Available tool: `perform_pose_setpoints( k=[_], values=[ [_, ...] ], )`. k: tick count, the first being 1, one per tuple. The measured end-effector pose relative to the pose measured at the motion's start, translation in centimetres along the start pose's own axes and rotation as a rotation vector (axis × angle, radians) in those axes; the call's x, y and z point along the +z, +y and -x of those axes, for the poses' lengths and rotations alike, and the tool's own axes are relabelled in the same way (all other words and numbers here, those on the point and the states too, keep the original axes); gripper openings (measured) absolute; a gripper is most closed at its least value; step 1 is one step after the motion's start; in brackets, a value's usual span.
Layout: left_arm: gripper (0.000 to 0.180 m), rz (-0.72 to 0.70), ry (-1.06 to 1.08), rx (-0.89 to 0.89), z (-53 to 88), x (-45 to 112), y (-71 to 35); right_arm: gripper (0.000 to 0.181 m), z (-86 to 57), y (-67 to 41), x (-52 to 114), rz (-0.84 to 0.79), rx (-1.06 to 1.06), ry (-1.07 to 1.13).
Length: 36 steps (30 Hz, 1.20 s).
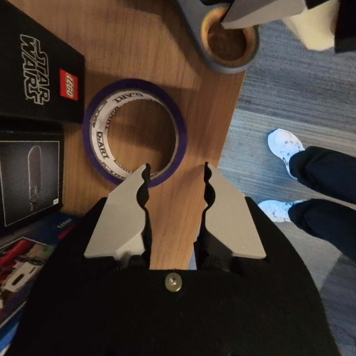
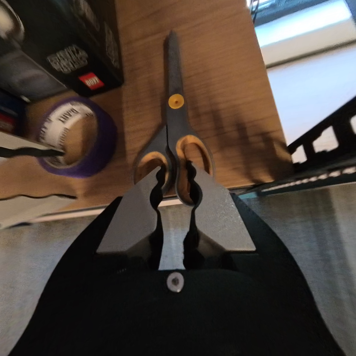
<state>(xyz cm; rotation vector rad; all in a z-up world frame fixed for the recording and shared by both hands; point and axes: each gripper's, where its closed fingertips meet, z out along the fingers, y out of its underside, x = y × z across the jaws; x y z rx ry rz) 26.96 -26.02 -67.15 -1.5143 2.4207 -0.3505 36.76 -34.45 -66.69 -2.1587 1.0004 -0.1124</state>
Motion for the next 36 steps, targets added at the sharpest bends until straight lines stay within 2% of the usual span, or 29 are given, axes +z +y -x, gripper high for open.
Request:
perform_pose_setpoints(
  k=[2, 5, 9, 12, 17, 18, 19, 21, 24, 26, 28, 31, 34, 36],
  values=[
    [0.042, -0.03, -0.043, 0.03, 0.5, 0.0, 0.0, 0.022, -0.7, -0.3, 0.1, -0.011, -0.128, 0.047],
    [0.021, -0.034, -0.044, 0.075, 0.4, 0.4, -0.7, 0.022, -1.7, -0.8, 0.2, -0.023, -0.203, 0.074],
    [0.011, -0.064, -0.021, 0.126, -0.9, 1.2, -3.0, 0.022, -3.1, -1.5, 0.5, 0.005, -0.33, 0.124],
    [0.011, -0.09, 0.026, 0.12, -1.7, 1.8, -4.9, 0.022, -3.1, -1.6, 0.6, 0.012, -0.435, 0.126],
    [0.008, -0.162, 0.141, 0.033, -2.2, 2.6, -7.3, 0.023, -2.6, -1.8, 0.9, -0.028, -0.415, 0.077],
    [0.01, -0.159, 0.146, 0.025, -2.1, 2.6, -7.4, 0.025, -2.7, -1.8, 0.6, -0.047, -0.398, 0.085],
    [0.025, -0.149, 0.138, 0.008, -1.8, 2.5, -7.2, 0.029, -2.9, -1.8, 0.1, -0.07, -0.381, 0.092],
    [0.036, -0.197, 0.163, -0.06, -2.2, 0.8, -6.8, 0.033, -2.7, -1.5, -1.8, -0.14, -0.366, 0.074],
    [0.041, -0.424, 0.18, -0.244, -4.3, -4.9, -4.8, 0.047, -1.6, 0.2, -6.3, -0.267, -0.349, -0.015],
    [0.041, -0.536, 0.162, -0.361, -6.5, -8.6, -0.9, 0.055, -1.4, 3.0, -9.4, -0.283, -0.369, -0.059],
    [0.038, -0.567, 0.141, -0.495, -9.6, -11.1, 4.6, 0.064, -1.8, 6.7, -12.2, -0.235, -0.407, -0.091],
    [0.029, -0.558, 0.082, -0.675, -14.5, -15.0, 12.8, 0.066, -2.7, 9.8, -17.2, -0.175, -0.444, -0.101],
    [0.024, -0.573, -0.061, -0.745, -17.7, -21.2, 18.2, 0.069, -2.2, 7.2, -24.0, -0.262, -0.515, -0.097],
    [0.021, -0.591, -0.168, -0.701, -18.7, -26.6, 20.0, 0.078, -1.0, 4.0, -28.1, -0.342, -0.573, -0.094]
  ],
)
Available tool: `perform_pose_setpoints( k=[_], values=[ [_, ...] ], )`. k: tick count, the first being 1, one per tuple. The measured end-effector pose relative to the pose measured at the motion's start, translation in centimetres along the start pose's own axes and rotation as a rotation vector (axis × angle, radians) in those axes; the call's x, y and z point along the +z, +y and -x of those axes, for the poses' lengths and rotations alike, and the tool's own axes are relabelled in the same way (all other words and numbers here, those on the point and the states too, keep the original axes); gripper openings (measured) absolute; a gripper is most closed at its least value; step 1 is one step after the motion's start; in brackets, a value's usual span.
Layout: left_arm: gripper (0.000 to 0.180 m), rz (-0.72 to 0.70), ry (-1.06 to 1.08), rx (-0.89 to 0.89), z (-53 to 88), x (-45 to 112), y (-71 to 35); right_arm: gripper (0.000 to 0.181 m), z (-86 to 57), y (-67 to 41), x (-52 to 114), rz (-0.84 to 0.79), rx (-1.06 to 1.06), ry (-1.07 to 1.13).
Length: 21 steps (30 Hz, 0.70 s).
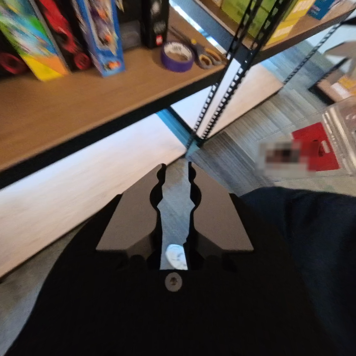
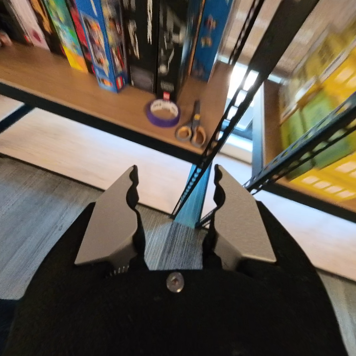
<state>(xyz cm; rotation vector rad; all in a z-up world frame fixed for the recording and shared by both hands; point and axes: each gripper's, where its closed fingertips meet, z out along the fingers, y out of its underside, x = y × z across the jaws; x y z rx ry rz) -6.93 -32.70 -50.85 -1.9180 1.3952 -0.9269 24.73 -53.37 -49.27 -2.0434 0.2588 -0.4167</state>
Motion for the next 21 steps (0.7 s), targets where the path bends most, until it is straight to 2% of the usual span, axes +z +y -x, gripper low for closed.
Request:
perform_pose_setpoints(
  k=[2, 5, 9, 12, 14, 17, 21],
  values=[
    [0.016, -0.074, -0.118, 0.036, 0.9, -5.5, -2.5, 0.085, 0.8, -4.5, -1.6, -0.073, 0.004, -0.049],
    [0.02, -0.258, -0.199, -0.08, 1.1, -13.9, -7.1, 0.081, 4.2, -10.9, -2.7, -0.127, 0.02, -0.198],
    [0.024, -0.521, -0.341, -0.169, 0.8, -23.5, -10.0, 0.081, 10.1, -21.1, -3.6, -0.338, -0.096, -0.386],
    [0.021, -0.605, -0.565, -0.226, 1.2, -28.1, -8.2, 0.082, 16.2, -25.3, -2.6, -0.372, -0.185, -0.6],
    [0.019, -0.666, -0.589, -0.254, -0.3, -30.1, -7.4, 0.082, 20.7, -28.2, -2.3, -0.382, -0.175, -0.768],
    [0.016, -0.598, -0.704, -0.211, -1.4, -33.3, -4.7, 0.081, 27.7, -32.6, -2.6, -0.431, -0.204, -0.935],
    [0.012, -0.64, -0.829, -0.233, -2.0, -39.8, -0.8, 0.061, 37.0, -39.4, -4.2, -0.528, -0.27, -1.055]
  ],
)
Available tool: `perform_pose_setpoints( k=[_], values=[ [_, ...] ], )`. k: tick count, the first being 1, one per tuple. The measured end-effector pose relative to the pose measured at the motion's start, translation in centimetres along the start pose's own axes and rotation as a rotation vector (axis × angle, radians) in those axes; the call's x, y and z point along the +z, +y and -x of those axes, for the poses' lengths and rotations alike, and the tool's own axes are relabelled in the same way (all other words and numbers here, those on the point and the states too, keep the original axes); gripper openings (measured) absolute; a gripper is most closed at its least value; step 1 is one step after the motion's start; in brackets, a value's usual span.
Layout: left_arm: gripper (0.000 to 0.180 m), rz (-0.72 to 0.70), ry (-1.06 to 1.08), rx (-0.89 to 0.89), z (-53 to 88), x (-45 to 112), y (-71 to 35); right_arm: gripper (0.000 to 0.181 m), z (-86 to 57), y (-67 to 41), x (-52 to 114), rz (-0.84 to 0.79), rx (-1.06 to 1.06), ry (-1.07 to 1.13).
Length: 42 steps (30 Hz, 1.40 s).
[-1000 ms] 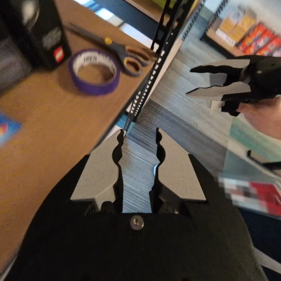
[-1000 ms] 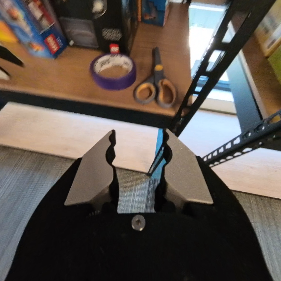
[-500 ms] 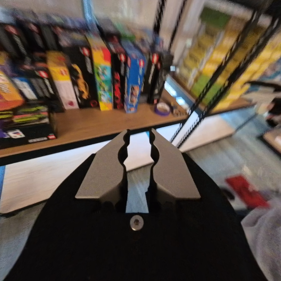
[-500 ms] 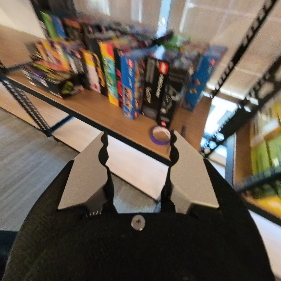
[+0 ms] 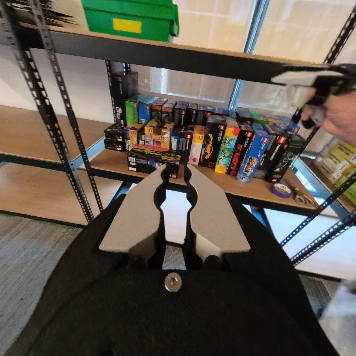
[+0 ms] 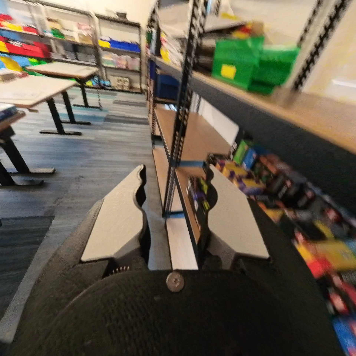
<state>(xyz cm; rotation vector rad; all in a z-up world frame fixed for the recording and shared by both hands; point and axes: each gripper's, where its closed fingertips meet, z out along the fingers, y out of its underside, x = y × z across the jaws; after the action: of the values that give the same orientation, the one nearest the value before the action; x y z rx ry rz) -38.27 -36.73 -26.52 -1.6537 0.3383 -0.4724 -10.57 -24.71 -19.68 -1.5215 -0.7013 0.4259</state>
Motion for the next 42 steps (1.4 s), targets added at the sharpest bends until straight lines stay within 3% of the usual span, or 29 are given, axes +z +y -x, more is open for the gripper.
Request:
perform_pose_setpoints(
  k=[4, 9, 14, 18, 21, 24, 27, 31, 33, 37, 39, 40, 42],
  values=[
    [0.012, 0.008, -0.029, -0.031, 4.8, -4.9, 0.2, 0.054, -2.5, -7.0, 9.7, -0.012, -0.16, -0.007],
    [0.009, 0.124, -0.129, 0.041, 11.1, -10.9, 1.7, 0.047, -6.6, -15.9, 19.6, -0.023, -0.267, 0.029],
    [0.009, 0.113, -0.237, -0.018, 15.6, -13.5, 1.8, 0.048, -11.7, -18.8, 29.3, 0.202, -0.424, 0.028],
    [0.01, 0.107, -0.275, -0.07, 17.6, -11.2, 3.1, 0.047, -7.9, -19.4, 31.0, 0.179, -0.326, -0.192],
    [0.01, 0.091, -0.288, -0.095, 18.4, -7.8, 3.5, 0.038, -1.7, -13.5, 29.8, 0.159, -0.309, -0.407],
    [0.01, 0.125, -0.263, -0.1, 19.1, -3.4, 3.6, 0.037, 1.6, -0.2, 31.6, 0.283, -0.243, -0.449],
    [0.01, 0.197, -0.192, -0.051, 19.7, 1.2, 3.7, 0.064, 3.5, 15.1, 36.2, 0.459, -0.156, -0.423],
    [0.011, 0.283, -0.117, -0.071, 20.5, 6.3, 3.9, 0.077, 1.2, 29.3, 42.8, 0.77, -0.417, -0.3],
    [0.011, 0.29, -0.08, -0.12, 20.2, 8.2, 3.0, 0.086, -1.1, 32.5, 45.6, 0.891, -0.539, -0.255],
    [0.01, 0.381, -0.008, -0.084, 20.2, 10.1, 3.2, 0.09, -4.9, 36.9, 49.1, 1.059, -0.569, -0.286],
    [0.007, 0.434, 0.034, -0.054, 20.8, 10.5, 4.2, 0.102, -6.6, 39.0, 49.6, 1.146, -0.597, -0.307],
    [0.006, 0.447, 0.057, -0.045, 21.3, 10.8, 4.6, 0.101, -7.0, 39.3, 49.8, 1.158, -0.615, -0.319],
    [0.006, 0.462, 0.099, -0.043, 22.7, 11.4, 5.2, 0.081, -8.1, 39.0, 50.2, 1.178, -0.669, -0.283]
  ],
)
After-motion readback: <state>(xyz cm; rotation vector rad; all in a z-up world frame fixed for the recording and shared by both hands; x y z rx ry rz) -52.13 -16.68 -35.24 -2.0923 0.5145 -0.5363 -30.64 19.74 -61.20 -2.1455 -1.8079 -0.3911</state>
